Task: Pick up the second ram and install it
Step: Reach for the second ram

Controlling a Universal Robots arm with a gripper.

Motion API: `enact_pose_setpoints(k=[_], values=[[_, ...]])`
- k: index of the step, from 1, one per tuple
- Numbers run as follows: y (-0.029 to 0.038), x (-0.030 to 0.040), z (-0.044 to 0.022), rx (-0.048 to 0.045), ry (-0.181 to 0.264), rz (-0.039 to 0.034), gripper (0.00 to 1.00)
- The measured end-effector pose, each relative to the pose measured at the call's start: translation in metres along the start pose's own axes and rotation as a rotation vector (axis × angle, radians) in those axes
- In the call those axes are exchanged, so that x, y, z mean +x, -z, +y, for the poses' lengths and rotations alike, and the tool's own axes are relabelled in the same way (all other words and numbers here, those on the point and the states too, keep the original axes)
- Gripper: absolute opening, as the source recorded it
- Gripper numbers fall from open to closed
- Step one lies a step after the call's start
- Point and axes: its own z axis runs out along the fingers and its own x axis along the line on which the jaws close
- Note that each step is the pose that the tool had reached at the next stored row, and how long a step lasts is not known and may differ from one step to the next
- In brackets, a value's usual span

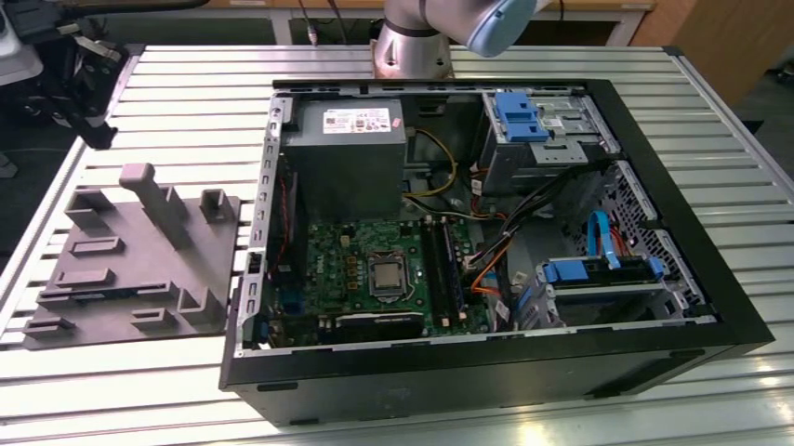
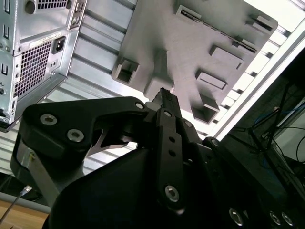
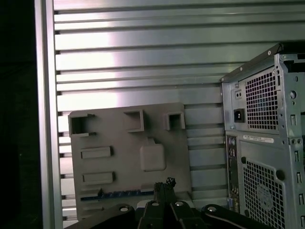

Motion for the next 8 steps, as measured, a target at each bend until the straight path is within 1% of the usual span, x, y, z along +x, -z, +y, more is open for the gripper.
enact_pose_setpoints(k=[8], values=[[-0.0011,0.0025,-0.0013,0.0,0.0,0.0,0.11]])
